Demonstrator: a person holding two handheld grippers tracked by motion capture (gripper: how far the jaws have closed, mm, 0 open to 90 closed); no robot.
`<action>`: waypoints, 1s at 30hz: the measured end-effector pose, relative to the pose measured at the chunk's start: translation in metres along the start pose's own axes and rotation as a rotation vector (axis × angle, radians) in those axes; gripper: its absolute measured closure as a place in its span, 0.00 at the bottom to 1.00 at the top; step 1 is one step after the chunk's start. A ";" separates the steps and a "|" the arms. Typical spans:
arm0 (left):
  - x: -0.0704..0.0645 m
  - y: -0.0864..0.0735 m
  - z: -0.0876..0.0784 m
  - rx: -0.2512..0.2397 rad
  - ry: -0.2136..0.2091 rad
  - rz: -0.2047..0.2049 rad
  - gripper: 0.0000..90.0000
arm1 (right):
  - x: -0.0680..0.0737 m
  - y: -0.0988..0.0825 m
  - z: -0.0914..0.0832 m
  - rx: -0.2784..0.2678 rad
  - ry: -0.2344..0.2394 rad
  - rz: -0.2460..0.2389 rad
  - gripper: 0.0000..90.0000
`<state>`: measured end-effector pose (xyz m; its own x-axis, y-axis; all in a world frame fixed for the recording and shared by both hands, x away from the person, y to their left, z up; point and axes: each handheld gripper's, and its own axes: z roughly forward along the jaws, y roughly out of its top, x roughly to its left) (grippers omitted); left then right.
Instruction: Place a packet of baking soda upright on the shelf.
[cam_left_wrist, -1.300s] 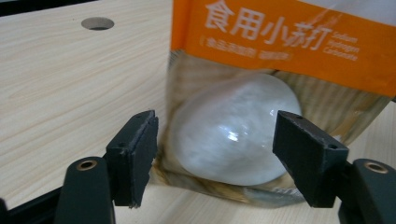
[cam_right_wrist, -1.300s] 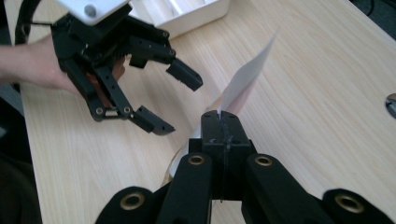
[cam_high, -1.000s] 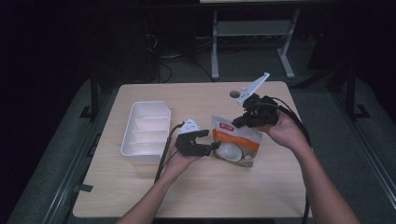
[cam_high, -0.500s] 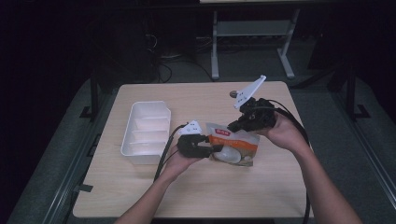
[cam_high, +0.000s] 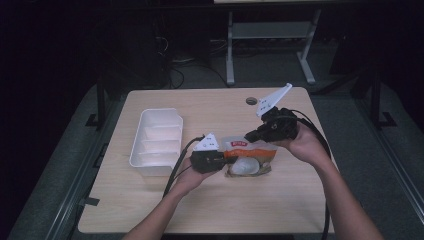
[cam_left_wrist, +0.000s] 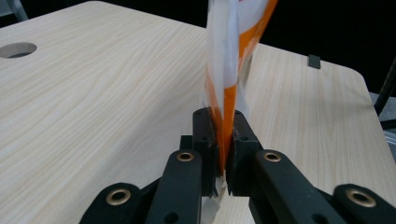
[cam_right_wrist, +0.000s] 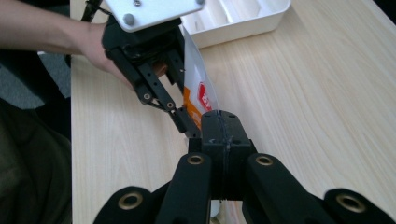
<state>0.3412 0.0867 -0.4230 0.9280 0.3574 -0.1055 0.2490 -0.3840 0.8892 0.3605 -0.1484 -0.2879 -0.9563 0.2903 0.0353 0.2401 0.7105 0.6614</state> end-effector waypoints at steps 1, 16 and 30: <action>-0.001 0.000 0.001 0.000 0.002 0.003 0.94 | -0.001 -0.002 -0.001 -0.004 0.004 0.011 0.99; 0.003 -0.002 0.001 0.001 0.012 -0.028 0.95 | -0.011 -0.049 -0.014 -0.128 -0.061 0.123 0.45; 0.003 -0.002 0.002 0.001 0.019 -0.035 0.95 | -0.010 -0.093 -0.016 -0.192 -0.061 0.191 0.34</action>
<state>0.3439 0.0867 -0.4256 0.9135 0.3862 -0.1281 0.2812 -0.3716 0.8848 0.3449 -0.2272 -0.3378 -0.8834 0.4497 0.1319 0.3736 0.5060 0.7774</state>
